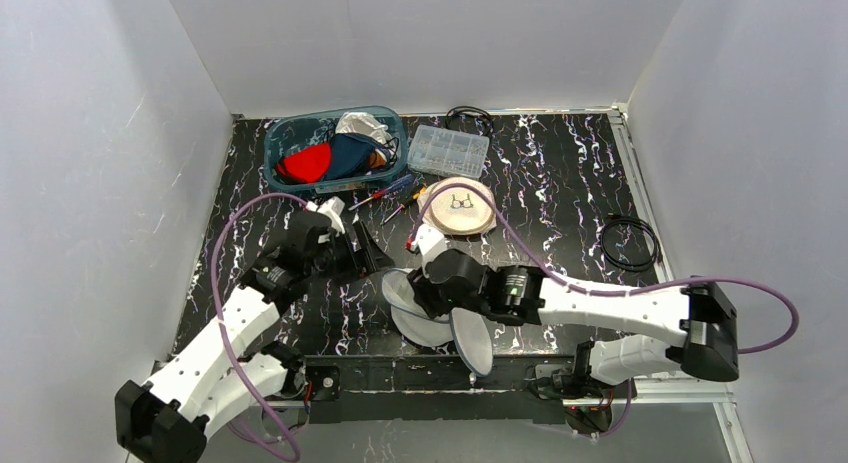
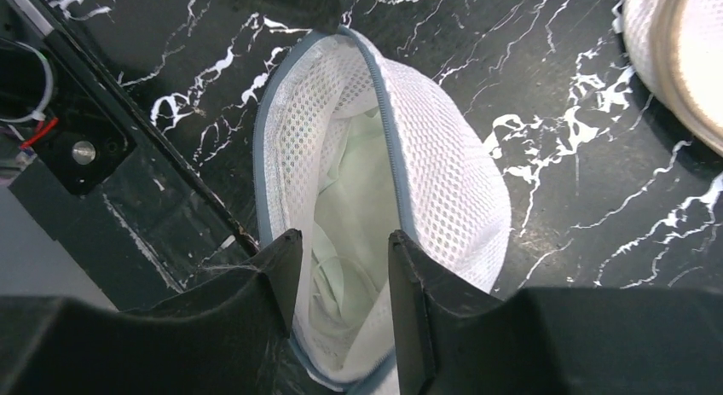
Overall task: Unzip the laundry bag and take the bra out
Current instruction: Place the bra in the bin, then pick up the bra from the laundry bag.
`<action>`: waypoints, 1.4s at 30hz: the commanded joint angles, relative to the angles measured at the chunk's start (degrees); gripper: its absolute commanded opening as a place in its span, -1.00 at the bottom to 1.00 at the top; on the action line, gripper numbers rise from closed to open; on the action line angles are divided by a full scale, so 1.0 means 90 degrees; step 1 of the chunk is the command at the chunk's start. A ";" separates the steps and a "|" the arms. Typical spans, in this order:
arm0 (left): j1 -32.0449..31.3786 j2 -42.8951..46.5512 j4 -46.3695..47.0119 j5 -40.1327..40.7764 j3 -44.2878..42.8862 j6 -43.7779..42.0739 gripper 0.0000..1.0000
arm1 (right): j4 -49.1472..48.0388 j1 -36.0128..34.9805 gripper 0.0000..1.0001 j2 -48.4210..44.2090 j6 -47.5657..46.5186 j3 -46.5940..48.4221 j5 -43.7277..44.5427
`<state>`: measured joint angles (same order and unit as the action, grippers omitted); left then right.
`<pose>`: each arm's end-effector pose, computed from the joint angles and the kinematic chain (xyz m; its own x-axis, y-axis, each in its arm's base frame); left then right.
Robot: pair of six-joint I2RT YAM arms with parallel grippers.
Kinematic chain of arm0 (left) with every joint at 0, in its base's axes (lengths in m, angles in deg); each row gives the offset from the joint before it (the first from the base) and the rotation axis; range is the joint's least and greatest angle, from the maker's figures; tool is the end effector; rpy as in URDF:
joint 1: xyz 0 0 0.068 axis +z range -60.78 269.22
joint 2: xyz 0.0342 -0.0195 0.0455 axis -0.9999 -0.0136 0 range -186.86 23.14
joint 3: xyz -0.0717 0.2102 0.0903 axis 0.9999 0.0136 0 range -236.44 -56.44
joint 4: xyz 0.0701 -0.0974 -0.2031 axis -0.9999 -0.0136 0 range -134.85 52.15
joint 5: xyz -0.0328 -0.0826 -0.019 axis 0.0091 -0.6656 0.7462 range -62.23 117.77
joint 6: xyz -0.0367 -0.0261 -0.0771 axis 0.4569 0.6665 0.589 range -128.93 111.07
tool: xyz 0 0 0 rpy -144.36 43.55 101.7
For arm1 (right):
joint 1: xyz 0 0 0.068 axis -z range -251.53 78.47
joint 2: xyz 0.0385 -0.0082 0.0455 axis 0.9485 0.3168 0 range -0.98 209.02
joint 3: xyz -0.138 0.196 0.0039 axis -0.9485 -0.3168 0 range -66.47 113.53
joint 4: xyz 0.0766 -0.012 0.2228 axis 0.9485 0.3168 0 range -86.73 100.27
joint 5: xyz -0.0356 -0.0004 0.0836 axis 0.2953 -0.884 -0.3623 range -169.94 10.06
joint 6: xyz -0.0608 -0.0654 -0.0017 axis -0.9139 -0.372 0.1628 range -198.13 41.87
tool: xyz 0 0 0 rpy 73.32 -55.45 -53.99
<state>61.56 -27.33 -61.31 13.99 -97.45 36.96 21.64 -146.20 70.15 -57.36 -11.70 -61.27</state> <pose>0.1907 -0.1214 0.2319 -0.7860 -0.3753 -0.4912 0.0915 0.7152 -0.6929 0.1022 0.2769 0.2420 -0.4403 -0.3349 -0.8331 -0.7358 0.6663 0.1210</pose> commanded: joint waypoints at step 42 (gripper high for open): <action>-0.1087 -0.0641 0.0273 -0.0042 0.1266 -0.0704 -1.00 | -0.0498 -0.0279 0.54 0.3268 0.1546 0.0067 0.1929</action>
<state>51.94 -34.46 -55.43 12.59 -86.74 32.04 13.51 -148.91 96.80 -45.60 -11.33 -46.75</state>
